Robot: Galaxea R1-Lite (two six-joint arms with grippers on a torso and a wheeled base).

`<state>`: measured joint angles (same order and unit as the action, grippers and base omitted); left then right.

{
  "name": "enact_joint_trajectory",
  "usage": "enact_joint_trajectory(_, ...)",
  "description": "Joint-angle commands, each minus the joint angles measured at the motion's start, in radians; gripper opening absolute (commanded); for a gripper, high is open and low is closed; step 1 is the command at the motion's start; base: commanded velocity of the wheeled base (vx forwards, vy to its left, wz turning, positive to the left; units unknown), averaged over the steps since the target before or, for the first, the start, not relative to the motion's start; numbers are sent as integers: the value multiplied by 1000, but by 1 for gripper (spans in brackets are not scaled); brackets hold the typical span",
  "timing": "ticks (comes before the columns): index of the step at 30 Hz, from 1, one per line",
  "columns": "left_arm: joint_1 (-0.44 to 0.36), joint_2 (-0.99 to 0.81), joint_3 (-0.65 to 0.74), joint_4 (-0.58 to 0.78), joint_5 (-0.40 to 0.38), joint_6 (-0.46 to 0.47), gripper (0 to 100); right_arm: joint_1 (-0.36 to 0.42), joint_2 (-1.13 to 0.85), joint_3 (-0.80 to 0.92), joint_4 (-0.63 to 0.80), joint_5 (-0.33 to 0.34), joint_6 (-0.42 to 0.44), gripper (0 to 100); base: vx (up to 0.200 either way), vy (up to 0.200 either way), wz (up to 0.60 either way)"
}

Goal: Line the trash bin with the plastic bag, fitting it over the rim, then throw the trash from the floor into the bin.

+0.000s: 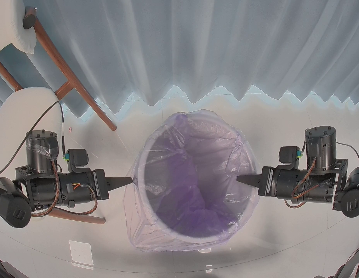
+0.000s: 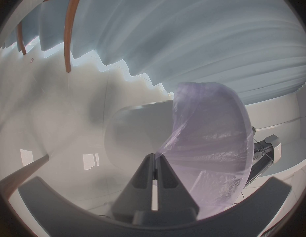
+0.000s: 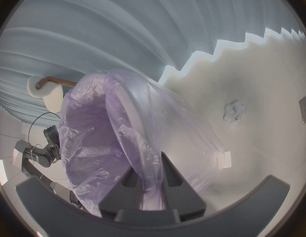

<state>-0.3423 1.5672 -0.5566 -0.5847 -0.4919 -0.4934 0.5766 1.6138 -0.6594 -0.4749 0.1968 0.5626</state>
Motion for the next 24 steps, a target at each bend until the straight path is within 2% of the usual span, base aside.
enact_joint_trajectory(1, 14, 0, 4, 3, 3, -1, 0, 0, -3, 6, -2, 1, 2, 0, 0, 0, 0)
enact_joint_trajectory(6, 29, 0, 21, -6, 9, 4, 0, -4, -9, 0, -4, 3, 16, 0, 0, 0, 0)
enact_joint_trajectory(10, 22, 2, 49, -9, 61, 7, 0, -7, -28, 4, -14, 7, 39, 0, 0, 0, 0)
enact_joint_trajectory(13, 17, 0, 50, -9, 62, 6, 0, -7, -32, 9, -27, 10, 68, 0, 0, 0, 0)
enact_joint_trajectory(24, 13, -7, 53, -24, 62, 7, 0, -9, -32, 17, -27, 10, 66, 0, 0, 0, 0)
